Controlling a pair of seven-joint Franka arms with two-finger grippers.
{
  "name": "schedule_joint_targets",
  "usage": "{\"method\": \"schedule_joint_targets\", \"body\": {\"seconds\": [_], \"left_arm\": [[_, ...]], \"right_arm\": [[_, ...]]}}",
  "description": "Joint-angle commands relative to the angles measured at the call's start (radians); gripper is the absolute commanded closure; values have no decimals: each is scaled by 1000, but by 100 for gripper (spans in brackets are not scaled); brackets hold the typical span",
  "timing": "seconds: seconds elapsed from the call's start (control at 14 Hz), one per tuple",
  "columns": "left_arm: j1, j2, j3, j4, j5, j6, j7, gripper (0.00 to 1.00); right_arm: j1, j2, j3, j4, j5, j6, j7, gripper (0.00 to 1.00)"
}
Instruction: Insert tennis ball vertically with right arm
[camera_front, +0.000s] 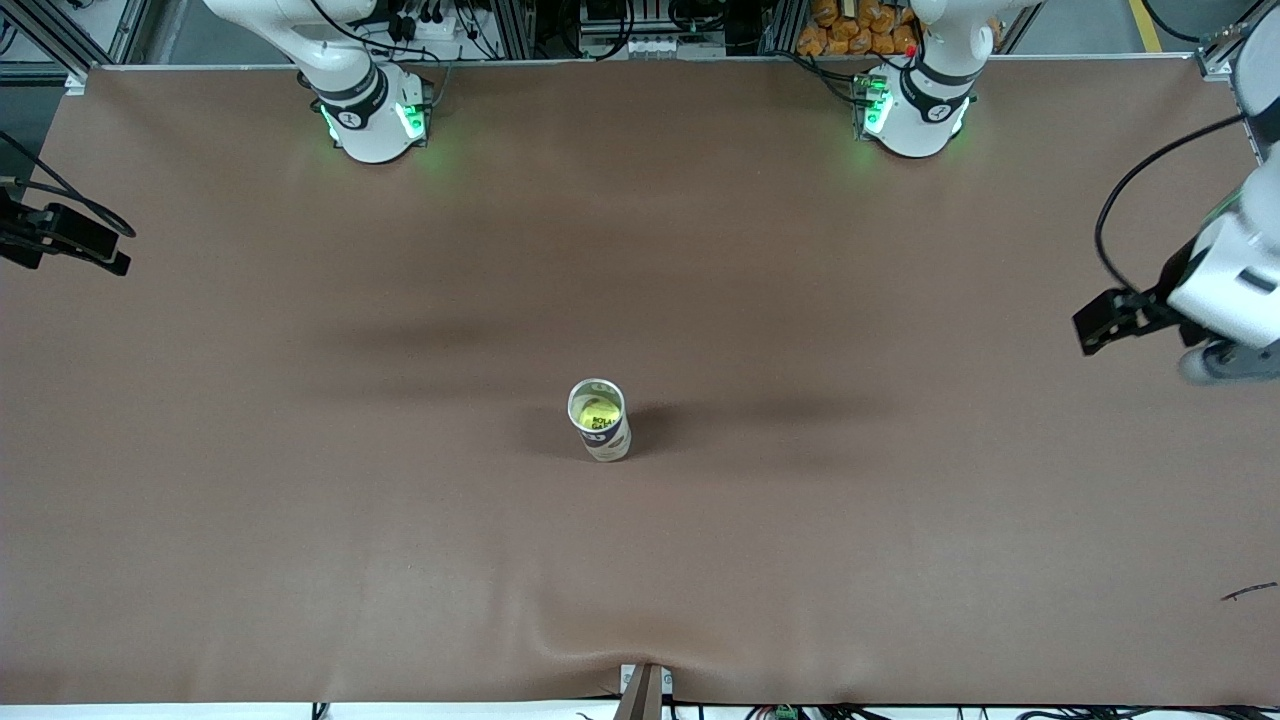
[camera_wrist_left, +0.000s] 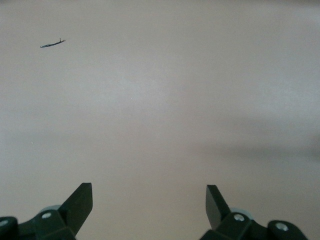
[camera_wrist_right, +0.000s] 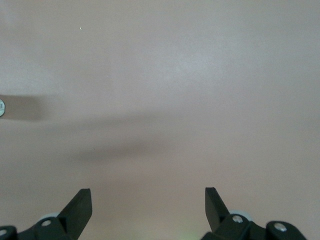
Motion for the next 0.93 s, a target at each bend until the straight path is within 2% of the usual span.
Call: {"method": "schedule_joint_targets", "body": {"seconds": [0.0,0.14,0.21,0.36,0.5,0.64,0.86], "left_arm": [[73,-59,-6,-28,-81,-7,22,0],[54,-107,28,-56,-119,-7,27,0],[-4,-149,93,-99,-157,-7,37,0],[-168,-229,285,-178,-219,-4,39,0],[-288,-305,412,-267,-244,-4,40,0],[-354,-361,468,-330,-244,-4,40,0],[-402,-410,491,-392,-242,-6,37,0]], "right_arm": [[-11,-7,9,1,11,0,16,0],[-11,-7,9,2,11,3,14,0],[-7,-7,9,1,11,3,16,0],[-11,-7,9,1,11,1,16,0],[-13,-7,9,1,11,1,16,0],[-14,-7,9,1,11,-2,16,0],[-16,-7,7,1,11,-5,16,0]]}}
